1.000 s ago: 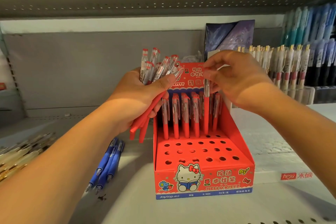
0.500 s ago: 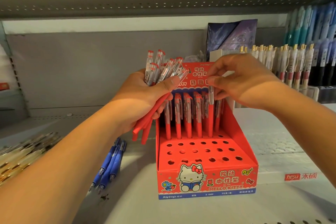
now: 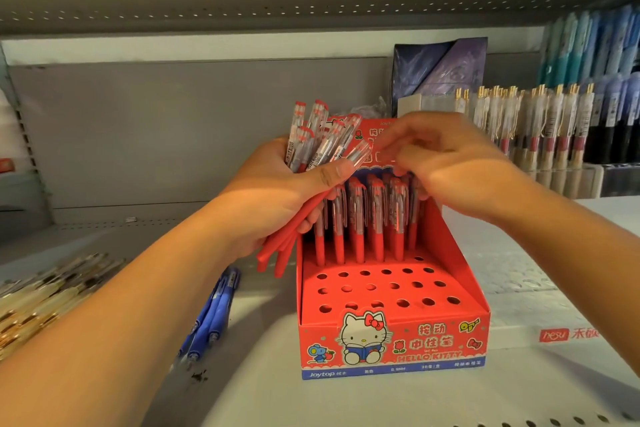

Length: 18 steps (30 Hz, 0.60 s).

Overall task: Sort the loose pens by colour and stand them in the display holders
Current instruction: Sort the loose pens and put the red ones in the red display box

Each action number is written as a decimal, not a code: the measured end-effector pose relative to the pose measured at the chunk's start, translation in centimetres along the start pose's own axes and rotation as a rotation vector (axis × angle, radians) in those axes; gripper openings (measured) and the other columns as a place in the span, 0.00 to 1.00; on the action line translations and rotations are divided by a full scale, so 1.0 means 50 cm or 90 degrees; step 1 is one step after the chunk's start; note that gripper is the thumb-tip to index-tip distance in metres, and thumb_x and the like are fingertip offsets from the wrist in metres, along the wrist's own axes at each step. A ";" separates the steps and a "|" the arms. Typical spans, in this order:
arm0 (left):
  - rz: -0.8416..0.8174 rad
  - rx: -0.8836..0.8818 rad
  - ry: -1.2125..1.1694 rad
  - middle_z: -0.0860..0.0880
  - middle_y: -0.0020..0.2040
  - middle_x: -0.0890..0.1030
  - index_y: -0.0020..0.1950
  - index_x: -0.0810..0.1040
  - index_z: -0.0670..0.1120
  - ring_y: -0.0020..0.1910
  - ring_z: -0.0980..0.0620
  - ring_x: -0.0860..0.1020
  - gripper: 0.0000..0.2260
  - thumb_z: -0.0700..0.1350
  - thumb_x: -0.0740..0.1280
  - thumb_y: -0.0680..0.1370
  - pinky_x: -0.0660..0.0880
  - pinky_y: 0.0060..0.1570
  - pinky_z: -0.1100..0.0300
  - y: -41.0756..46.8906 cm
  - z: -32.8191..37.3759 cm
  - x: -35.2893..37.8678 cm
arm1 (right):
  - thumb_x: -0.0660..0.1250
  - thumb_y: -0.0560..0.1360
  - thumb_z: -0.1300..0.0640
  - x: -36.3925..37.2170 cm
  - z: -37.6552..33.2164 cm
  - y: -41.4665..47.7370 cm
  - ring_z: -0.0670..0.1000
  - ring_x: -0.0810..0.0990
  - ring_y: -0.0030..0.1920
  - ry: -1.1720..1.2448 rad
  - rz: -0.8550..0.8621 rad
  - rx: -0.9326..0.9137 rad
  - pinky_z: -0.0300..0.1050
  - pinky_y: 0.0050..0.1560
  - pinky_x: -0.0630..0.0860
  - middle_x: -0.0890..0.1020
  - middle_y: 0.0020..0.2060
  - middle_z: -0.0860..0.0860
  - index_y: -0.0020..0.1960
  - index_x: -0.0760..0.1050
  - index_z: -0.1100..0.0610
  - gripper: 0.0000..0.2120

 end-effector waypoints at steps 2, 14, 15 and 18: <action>-0.007 0.011 0.007 0.50 0.24 0.76 0.31 0.80 0.53 0.19 0.53 0.69 0.12 0.47 0.72 0.76 0.68 0.21 0.63 0.001 0.001 0.003 | 0.65 0.76 0.65 0.012 -0.014 -0.010 0.50 0.83 0.39 0.193 -0.030 -0.009 0.42 0.28 0.77 0.85 0.42 0.54 0.48 0.80 0.51 0.10; -0.014 0.013 0.023 0.53 0.28 0.79 0.39 0.81 0.51 0.22 0.55 0.74 0.09 0.51 0.69 0.78 0.70 0.22 0.65 0.005 -0.005 0.005 | 0.66 0.75 0.72 0.023 -0.011 -0.014 0.55 0.86 0.38 0.470 -0.036 0.052 0.42 0.34 0.82 0.85 0.37 0.57 0.51 0.76 0.59 0.10; -0.012 0.017 0.025 0.54 0.27 0.79 0.40 0.80 0.50 0.21 0.56 0.73 0.09 0.49 0.67 0.79 0.70 0.22 0.66 0.005 -0.003 0.005 | 0.65 0.75 0.72 0.019 -0.011 -0.012 0.54 0.86 0.37 0.468 -0.025 0.051 0.42 0.34 0.82 0.84 0.37 0.57 0.51 0.76 0.59 0.11; -0.012 0.015 0.022 0.51 0.24 0.76 0.40 0.74 0.44 0.20 0.54 0.69 0.11 0.47 0.66 0.81 0.68 0.20 0.65 0.005 -0.001 0.001 | 0.64 0.76 0.72 0.004 -0.012 -0.008 0.51 0.82 0.34 0.447 -0.003 0.043 0.42 0.31 0.79 0.83 0.35 0.54 0.52 0.78 0.58 0.12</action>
Point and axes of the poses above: each hand's wrist, its own y-axis towards the middle knuckle, its own x-axis out of the palm, z = x × y, the point moved 6 cm from there along y, towards the middle knuckle
